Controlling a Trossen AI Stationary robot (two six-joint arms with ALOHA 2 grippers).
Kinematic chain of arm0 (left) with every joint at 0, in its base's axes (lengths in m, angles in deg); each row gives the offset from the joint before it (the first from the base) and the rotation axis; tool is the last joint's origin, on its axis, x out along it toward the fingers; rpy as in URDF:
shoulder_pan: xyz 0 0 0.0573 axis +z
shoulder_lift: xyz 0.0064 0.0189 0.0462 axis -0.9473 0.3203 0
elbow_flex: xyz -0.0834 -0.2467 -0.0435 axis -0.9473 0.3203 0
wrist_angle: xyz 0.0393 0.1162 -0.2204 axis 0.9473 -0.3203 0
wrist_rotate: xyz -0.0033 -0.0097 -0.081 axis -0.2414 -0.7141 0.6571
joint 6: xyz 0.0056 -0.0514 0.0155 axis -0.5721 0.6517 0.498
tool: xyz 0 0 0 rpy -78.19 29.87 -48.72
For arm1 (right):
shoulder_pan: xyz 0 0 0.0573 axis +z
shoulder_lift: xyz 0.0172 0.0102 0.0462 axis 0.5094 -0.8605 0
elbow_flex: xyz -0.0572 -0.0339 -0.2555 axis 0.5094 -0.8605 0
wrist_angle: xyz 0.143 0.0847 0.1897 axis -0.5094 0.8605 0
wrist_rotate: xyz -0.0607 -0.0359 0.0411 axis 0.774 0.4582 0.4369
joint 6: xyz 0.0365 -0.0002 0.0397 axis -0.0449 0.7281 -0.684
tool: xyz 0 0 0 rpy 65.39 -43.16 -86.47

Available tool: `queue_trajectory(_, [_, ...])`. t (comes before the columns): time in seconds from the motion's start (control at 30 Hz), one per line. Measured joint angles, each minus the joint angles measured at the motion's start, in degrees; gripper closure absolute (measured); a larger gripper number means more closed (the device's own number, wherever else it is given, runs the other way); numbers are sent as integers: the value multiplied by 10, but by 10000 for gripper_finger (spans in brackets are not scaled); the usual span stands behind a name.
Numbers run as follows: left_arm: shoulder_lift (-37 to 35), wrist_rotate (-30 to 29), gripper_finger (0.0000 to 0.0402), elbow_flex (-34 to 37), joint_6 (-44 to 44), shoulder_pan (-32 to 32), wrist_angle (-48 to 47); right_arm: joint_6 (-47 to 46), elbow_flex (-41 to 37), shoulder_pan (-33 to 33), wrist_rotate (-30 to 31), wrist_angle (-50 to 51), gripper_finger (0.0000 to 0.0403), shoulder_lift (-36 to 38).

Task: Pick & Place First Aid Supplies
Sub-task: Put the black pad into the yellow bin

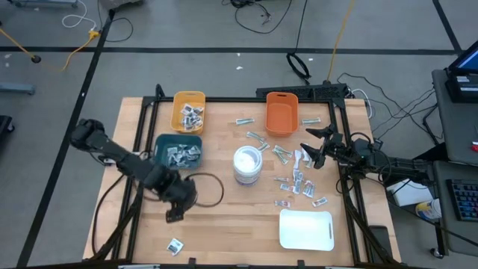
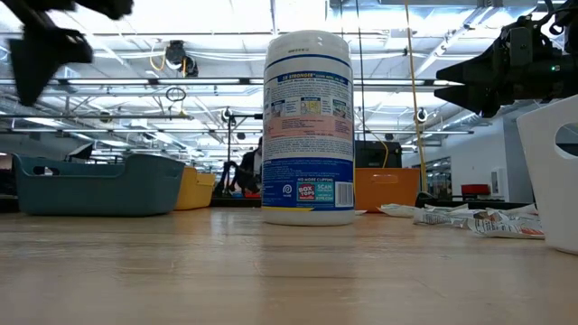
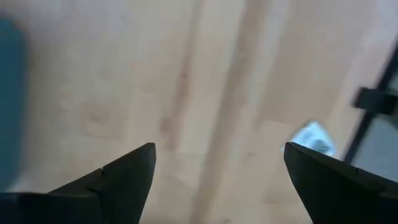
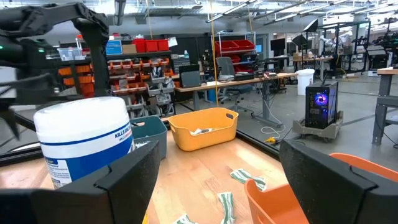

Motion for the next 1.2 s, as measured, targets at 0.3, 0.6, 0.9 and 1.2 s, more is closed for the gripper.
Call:
queue_trajectory(0.3, [25, 31, 39, -1, 164, -105, 43, 0, 0, 0, 0, 0, 78, 0])
queue_trajectory(0.6, [113, 35, 39, -38, 258, -175, 42, 0, 0, 0, 0, 0, 78, 0])
queue_trajectory(0.9, [216, 26, 39, -121, 281, -212, 42, 0, 0, 0, 0, 0, 78, 0])
queue_trajectory(1.2, [293, 34, 39, -138, 296, -220, 45, 0, 0, 0, 0, 0, 78, 0])
